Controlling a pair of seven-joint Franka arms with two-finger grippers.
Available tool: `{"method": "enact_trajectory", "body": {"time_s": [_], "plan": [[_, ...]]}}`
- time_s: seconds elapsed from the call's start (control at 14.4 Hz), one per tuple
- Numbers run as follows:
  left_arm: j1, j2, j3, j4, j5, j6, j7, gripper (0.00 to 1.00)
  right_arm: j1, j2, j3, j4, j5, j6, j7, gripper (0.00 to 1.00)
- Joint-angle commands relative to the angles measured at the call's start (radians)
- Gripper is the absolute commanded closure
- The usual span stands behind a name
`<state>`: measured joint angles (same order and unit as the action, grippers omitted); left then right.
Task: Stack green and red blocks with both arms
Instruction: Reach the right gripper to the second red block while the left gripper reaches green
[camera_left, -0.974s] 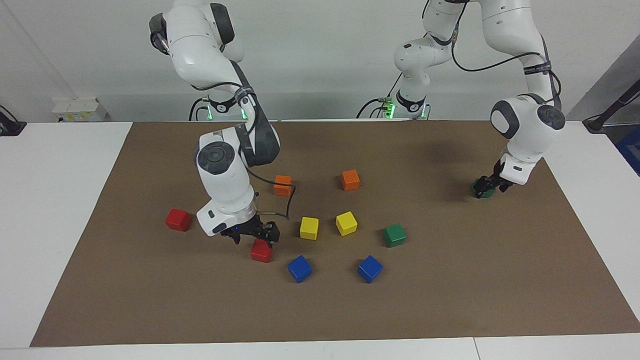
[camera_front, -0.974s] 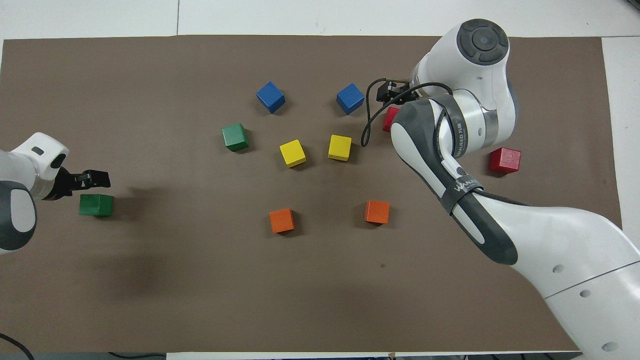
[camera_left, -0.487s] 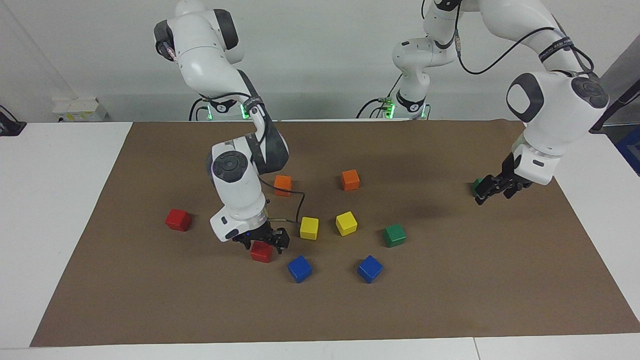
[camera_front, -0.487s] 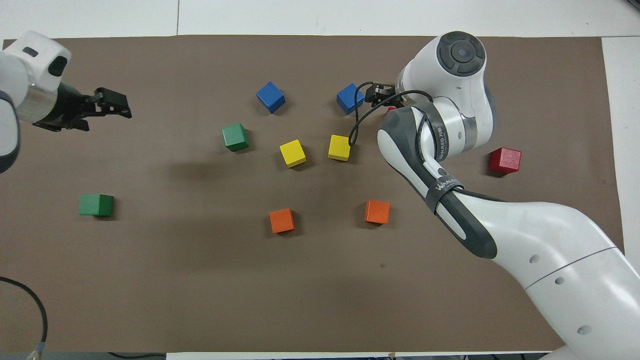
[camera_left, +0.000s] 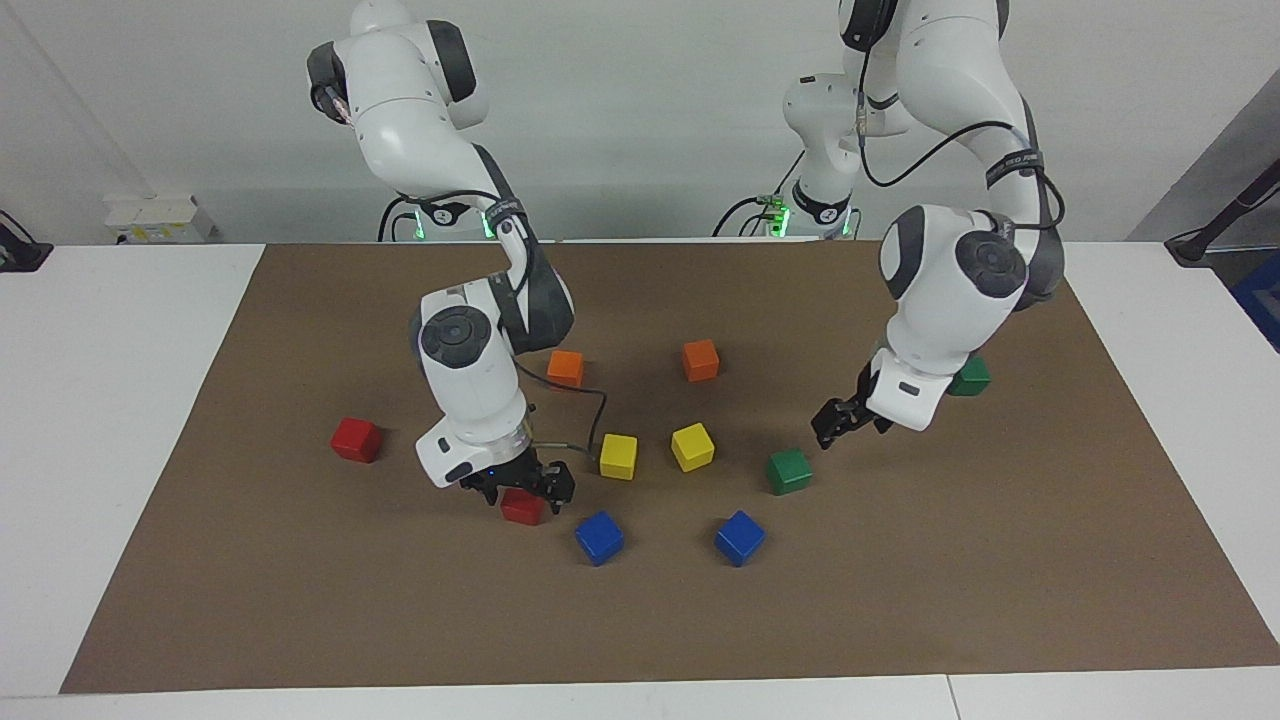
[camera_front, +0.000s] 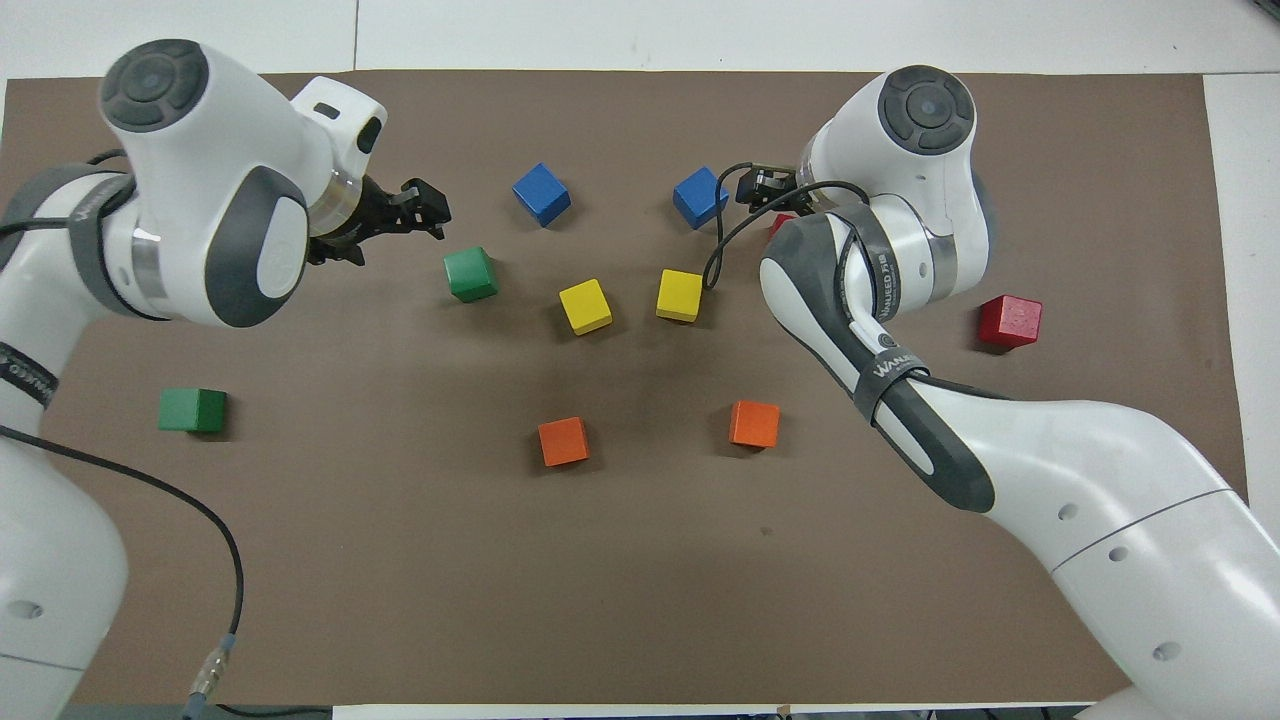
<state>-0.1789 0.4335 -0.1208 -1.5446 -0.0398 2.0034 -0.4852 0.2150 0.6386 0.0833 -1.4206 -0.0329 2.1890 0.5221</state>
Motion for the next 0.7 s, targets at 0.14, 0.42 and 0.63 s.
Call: {"method": "enact_trajectory", "body": {"time_s": [0.14, 0.42, 0.63], "plan": [[-0.039, 0.102, 0.017, 0.057, 0.041, 0.084, -0.058, 0.0, -0.011, -0.014, 0.007, -0.063, -0.019, 0.044, 0.004, 0.0], [-0.042, 0.103, 0.016, 0.008, 0.06, 0.162, -0.087, 0.0, -0.022, -0.03, 0.007, -0.124, -0.019, 0.099, -0.011, 0.0], [-0.062, 0.102, 0.018, -0.035, 0.073, 0.195, -0.101, 0.0, -0.022, -0.046, 0.007, -0.187, -0.019, 0.161, -0.011, 0.0]]}}
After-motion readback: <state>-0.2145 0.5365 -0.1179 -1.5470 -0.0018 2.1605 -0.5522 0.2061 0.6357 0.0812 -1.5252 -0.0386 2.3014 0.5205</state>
